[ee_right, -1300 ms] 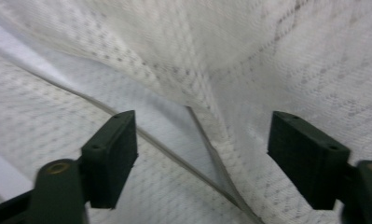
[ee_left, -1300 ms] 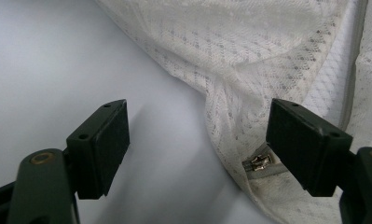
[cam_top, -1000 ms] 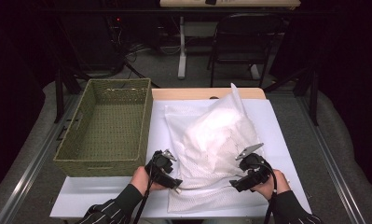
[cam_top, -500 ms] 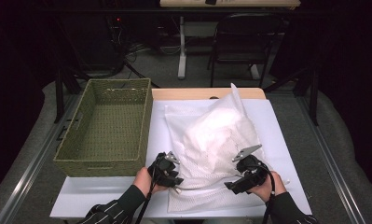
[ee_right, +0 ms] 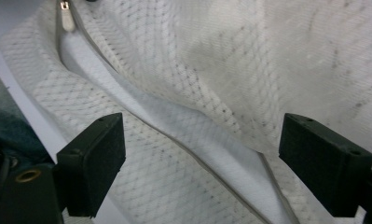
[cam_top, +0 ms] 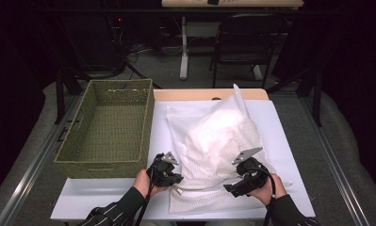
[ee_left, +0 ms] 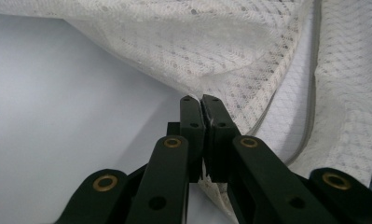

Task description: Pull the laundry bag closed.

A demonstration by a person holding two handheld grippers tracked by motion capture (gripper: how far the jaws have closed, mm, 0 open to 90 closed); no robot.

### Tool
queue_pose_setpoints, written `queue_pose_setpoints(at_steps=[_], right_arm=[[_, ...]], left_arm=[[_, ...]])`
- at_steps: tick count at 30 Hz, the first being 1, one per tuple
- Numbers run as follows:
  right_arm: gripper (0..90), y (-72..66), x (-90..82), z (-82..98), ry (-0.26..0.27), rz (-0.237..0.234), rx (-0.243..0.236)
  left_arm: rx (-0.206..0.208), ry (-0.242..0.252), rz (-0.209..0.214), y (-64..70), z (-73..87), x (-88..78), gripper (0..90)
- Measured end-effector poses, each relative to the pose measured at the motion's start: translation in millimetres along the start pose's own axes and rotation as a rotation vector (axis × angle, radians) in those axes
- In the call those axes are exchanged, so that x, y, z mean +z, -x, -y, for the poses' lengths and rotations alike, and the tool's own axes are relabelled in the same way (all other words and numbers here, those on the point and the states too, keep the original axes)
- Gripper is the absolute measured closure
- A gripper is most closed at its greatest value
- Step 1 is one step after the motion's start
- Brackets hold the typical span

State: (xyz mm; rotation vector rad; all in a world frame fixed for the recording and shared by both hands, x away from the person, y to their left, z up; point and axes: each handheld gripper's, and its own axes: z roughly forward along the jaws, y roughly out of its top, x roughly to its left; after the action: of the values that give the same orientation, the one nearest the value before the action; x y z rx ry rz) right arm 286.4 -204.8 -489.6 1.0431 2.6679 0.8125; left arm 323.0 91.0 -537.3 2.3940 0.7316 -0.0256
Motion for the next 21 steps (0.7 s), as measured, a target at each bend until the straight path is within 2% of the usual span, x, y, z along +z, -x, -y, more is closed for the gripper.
queue_pose_setpoints(at_steps=[9,18,21], right_arm=[[3.0,-9.5,7.1,-8.1,0.006,-0.051,-0.011],[2.3,-27.4,17.9,-25.6,0.014,-0.085,-0.052],[6.3,-34.4,21.7,-31.6,0.014,-0.080,-0.066]], left_arm=[[-0.010,0.026,0.003,-0.4,-0.2,-3.9,87.6],[-0.016,0.049,0.012,0.8,-2.9,-6.2,87.6],[-0.024,0.060,0.010,0.4,-3.1,-7.4,87.5]])
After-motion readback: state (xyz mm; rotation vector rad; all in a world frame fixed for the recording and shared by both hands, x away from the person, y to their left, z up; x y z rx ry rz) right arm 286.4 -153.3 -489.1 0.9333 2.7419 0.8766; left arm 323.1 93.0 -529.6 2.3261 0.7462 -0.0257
